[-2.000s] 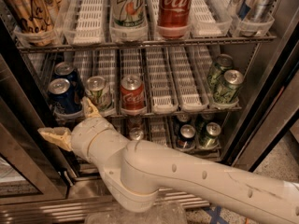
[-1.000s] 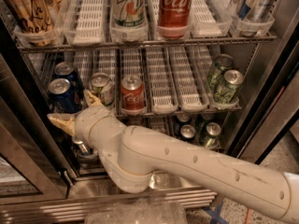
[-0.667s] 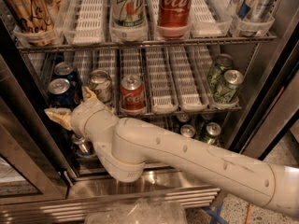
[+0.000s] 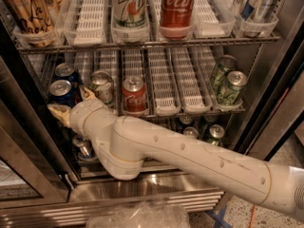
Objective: Pick pepsi can from middle shelf of fridge
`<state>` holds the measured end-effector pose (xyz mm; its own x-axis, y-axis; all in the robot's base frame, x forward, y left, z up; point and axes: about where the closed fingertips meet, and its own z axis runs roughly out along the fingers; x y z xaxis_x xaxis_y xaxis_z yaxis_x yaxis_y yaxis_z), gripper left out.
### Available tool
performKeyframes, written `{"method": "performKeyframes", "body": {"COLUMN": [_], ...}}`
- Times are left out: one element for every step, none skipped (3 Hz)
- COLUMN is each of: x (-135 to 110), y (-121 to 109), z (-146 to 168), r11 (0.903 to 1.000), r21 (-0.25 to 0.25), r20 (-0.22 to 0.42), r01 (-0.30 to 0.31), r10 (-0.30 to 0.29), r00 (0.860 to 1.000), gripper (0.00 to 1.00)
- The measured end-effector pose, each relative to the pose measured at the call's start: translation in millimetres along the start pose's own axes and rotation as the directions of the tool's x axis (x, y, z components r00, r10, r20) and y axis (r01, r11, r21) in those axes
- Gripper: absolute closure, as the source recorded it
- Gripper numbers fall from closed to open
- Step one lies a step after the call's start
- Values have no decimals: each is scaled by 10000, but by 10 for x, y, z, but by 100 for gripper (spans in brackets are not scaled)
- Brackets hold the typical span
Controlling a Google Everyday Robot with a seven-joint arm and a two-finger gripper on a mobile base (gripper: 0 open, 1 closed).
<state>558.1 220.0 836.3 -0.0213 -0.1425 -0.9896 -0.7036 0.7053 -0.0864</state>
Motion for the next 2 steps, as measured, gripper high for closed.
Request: {"method": "performKeyframes", "body": {"x": [0, 0], "y": [0, 0], "z": [0, 0], "r11": [10000, 10000], "r21": [0, 0], "r20": [0, 0], "r01": [0, 0], "r10": [0, 0], "r00": [10000, 10000], "gripper": [61, 84]}}
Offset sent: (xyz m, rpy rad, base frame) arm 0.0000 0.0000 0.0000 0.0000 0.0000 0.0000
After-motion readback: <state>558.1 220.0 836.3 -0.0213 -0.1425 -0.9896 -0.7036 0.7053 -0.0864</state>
